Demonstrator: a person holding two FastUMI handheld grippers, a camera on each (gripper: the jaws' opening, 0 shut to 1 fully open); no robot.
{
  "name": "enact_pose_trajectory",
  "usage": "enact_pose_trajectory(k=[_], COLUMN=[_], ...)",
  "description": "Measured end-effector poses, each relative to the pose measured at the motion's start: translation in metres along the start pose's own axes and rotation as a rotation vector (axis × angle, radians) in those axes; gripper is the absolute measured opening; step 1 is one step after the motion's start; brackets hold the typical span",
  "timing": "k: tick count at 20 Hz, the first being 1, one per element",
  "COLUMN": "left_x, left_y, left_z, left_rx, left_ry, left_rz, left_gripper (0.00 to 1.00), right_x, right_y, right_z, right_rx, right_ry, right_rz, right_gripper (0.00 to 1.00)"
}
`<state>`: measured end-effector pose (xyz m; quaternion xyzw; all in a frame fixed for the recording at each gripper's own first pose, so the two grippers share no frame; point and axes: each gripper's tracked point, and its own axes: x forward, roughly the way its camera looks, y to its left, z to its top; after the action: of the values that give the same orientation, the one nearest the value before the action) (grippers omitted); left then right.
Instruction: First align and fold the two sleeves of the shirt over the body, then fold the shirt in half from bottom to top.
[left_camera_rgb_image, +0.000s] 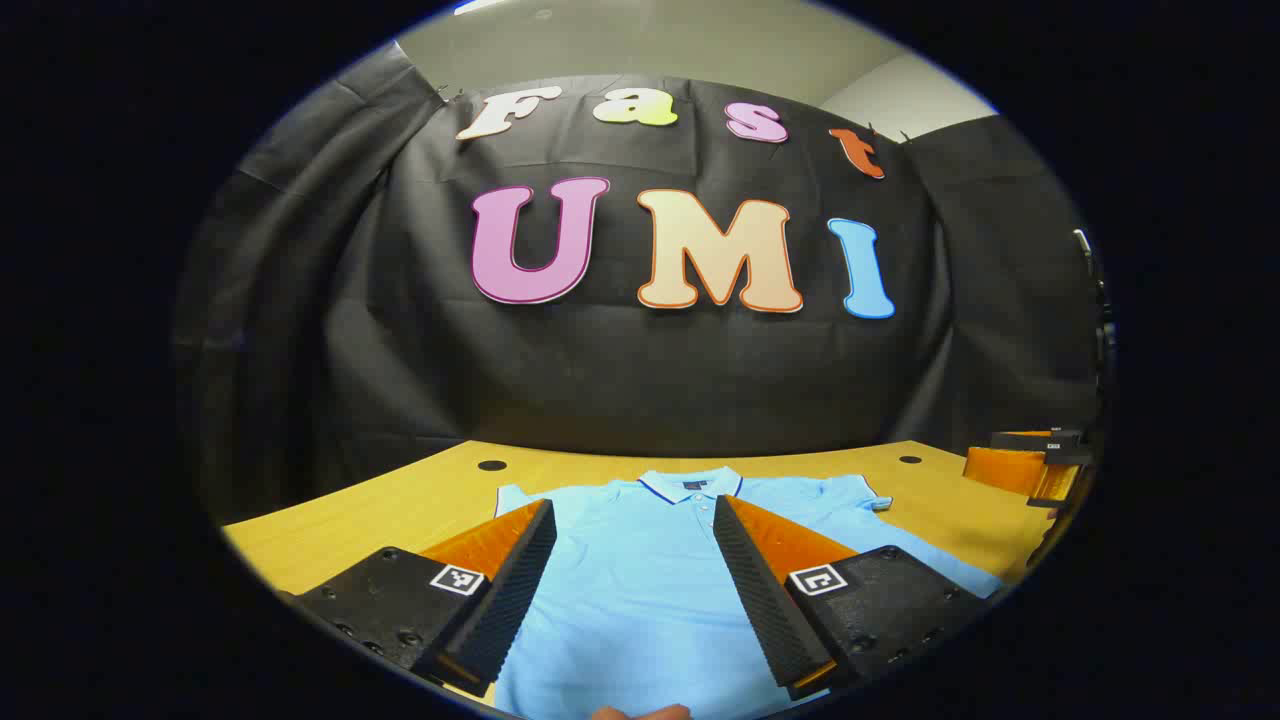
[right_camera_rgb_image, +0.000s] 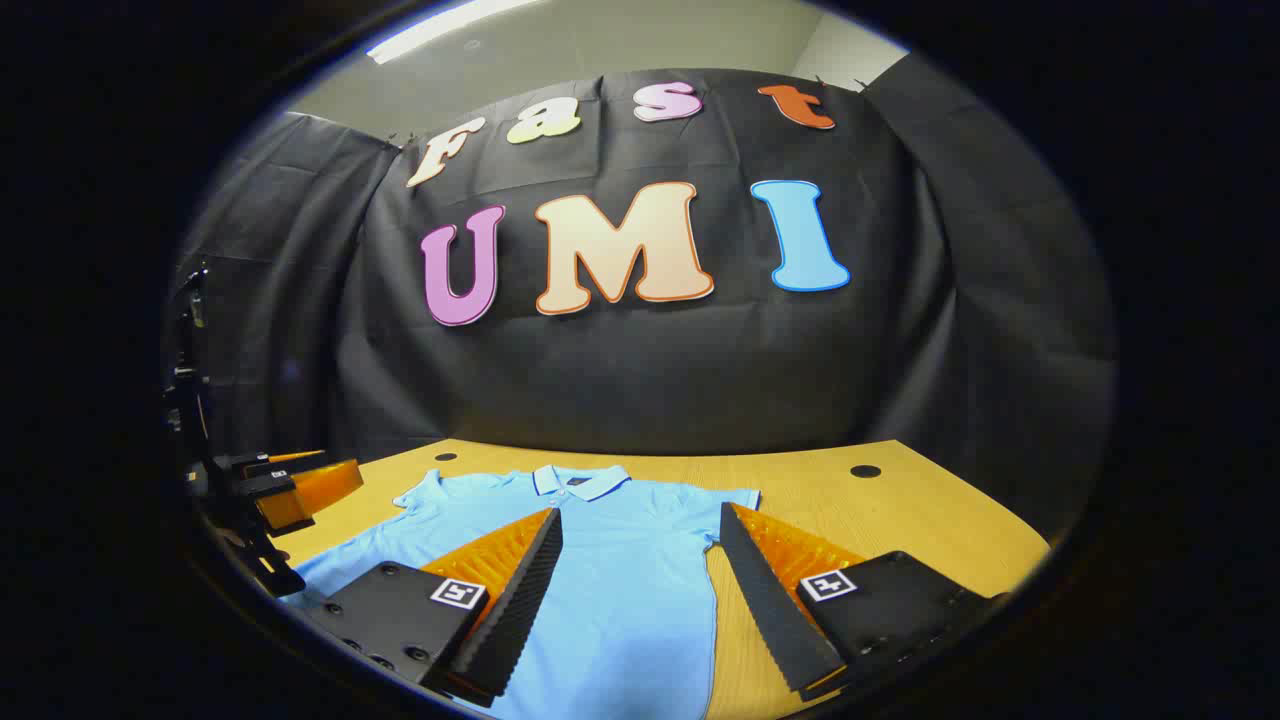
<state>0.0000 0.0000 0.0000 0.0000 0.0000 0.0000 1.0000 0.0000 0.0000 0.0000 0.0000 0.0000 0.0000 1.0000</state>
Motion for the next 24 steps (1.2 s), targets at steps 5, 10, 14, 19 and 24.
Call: enact_pose_trajectory(k=[5,10,14,19,24], left_x=[0.000,-0.002,-0.008,-0.012,-0.015], left_y=[0.011,0.022,0.028,0.035,0.038], left_z=[-0.003,-0.010,-0.011,-0.013,-0.020], left_rx=[-0.020,-0.015,-0.027,-0.020,-0.028], left_ry=[0.006,0.022,0.023,0.024,0.041], left_rz=[-0.020,-0.016,-0.004,0.006,-0.005], left_gripper=[0.94,0.94,0.94,0.94,0.94], right_x=[0.004,0.010,0.025,0.050,0.084], right_y=[0.000,0.004,0.010,0.010,-0.005], right_z=[-0.002,0.014,0.019,0.024,0.022], right_rx=[-0.006,-0.055,-0.083,-0.084,-0.135], right_ry=[0.036,0.024,0.038,0.071,0.128], right_rz=[-0.002,-0.006,0.020,0.034,0.002], right_gripper=[0.98,0.98,0.98,0.99,0.98])
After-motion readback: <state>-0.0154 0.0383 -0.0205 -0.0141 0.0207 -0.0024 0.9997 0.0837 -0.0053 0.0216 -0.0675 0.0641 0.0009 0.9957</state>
